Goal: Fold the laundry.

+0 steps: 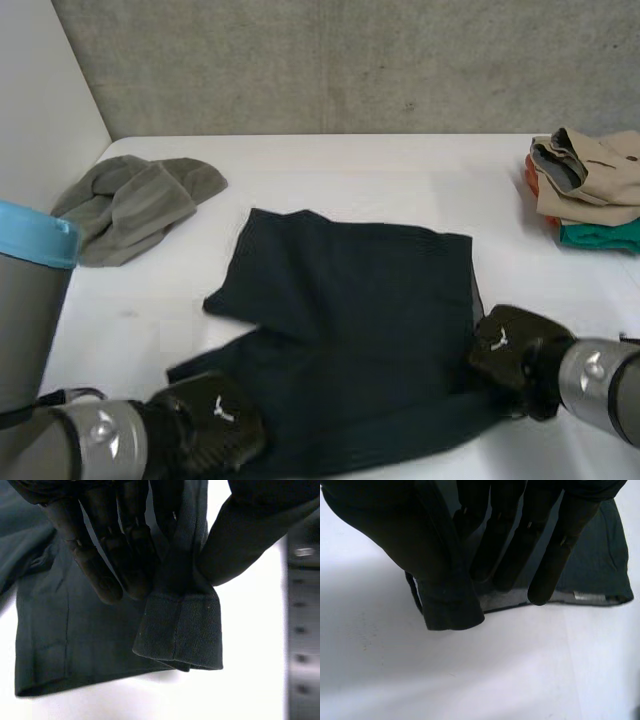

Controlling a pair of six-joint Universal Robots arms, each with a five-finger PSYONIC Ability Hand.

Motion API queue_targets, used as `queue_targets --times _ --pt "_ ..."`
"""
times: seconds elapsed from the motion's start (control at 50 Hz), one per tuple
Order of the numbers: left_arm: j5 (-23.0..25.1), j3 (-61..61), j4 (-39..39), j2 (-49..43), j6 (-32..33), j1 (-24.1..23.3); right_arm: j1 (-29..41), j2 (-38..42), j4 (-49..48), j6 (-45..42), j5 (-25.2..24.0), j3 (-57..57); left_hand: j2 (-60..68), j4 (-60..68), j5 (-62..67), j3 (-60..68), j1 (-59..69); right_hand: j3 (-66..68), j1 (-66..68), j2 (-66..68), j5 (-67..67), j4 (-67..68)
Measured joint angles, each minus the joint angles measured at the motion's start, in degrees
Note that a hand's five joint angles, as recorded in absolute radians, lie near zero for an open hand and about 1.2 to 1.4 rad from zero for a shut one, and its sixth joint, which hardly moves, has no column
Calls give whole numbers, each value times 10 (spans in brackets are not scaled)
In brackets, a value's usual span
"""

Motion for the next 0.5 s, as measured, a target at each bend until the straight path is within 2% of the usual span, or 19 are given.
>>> queue_targets --times 0.04,0.1,0.2,0.34,0.44,0.46,0.5 --pt "8 11 -13 4 5 -1 -3 -5 -3 -12 -10 5 0 0 0 0 0 0 0 0 0 0" --pt "12 39 10 0 7 2 -5 2 -31 -5 -20 0 0 0 0 0 0 0 0 0 0 0" --pt "-12 109 128 -49 -1 13 -2 50 -113 62 -17 -47 0 0 0 0 0 0 0 0 2 0" --pt "-56 262 313 -189 -14 13 19 169 -263 177 56 -158 0 0 0 0 0 0 0 0 2 0" --pt "-67 385 394 -305 -17 5 38 251 -389 209 102 -227 -2 -2 0 -1 -1 -1 -1 -1 3 0" --pt "-70 411 405 -329 -18 3 40 263 -408 211 106 -236 -5 -3 -1 -2 -2 -24 -16 -22 -21 -24" --pt "-76 460 419 -374 -20 0 46 301 -463 211 116 -260 -108 -110 -94 -106 -103 -201 -197 -203 -200 -198"
